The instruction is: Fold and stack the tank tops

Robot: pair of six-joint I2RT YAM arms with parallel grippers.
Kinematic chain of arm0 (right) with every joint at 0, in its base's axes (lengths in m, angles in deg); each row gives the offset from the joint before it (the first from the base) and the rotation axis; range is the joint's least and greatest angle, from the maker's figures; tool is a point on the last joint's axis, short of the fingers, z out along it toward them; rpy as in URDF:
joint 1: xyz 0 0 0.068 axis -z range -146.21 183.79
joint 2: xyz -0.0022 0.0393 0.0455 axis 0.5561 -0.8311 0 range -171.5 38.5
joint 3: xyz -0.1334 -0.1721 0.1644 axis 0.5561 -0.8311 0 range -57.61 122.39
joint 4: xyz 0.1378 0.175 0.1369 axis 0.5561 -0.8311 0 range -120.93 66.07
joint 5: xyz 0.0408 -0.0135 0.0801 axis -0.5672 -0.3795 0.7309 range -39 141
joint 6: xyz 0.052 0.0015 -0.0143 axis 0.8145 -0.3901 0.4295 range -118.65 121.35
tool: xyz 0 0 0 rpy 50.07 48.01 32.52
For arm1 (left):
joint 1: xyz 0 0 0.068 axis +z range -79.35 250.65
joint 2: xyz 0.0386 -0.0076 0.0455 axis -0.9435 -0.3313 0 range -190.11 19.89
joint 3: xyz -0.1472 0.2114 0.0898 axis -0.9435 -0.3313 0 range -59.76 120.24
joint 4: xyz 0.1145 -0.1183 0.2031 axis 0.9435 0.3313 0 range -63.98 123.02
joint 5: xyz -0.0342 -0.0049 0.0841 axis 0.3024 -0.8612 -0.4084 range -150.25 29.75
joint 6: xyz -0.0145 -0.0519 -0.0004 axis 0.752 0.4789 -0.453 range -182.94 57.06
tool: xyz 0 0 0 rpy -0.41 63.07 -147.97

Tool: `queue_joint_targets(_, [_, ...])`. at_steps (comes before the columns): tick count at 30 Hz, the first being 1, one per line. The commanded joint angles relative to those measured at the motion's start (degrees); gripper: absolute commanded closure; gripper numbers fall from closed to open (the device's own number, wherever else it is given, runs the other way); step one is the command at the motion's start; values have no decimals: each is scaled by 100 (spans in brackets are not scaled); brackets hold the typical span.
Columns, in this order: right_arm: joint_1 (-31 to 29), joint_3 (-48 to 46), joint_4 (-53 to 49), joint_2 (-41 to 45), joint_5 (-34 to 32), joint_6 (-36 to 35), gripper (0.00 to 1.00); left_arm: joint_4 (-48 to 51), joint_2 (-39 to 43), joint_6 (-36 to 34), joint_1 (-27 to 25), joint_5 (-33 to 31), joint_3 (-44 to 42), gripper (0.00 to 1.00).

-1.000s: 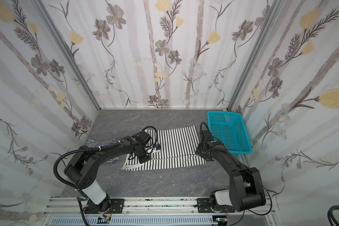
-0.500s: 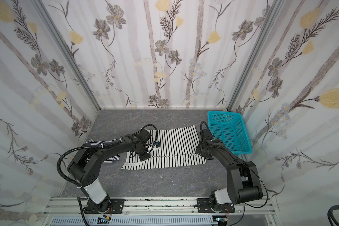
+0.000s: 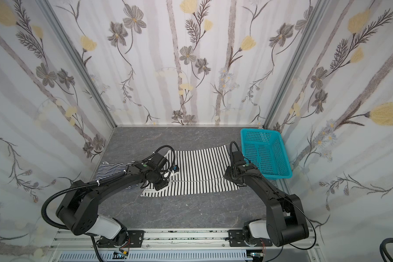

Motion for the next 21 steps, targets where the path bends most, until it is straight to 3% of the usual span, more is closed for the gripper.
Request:
queue_joint_targets(1, [-24,-32,456,-152,159,104,86,286,221,-230,151,67,-281,66])
queue_joint_targets(9, [50,211,635,-838,204,74,86,456,587,-530,744,120,-737,68])
queue_joint_targets(21, [326,361,693,-1317,216,-17,83,443,212,-1053,1662,183,-870,69])
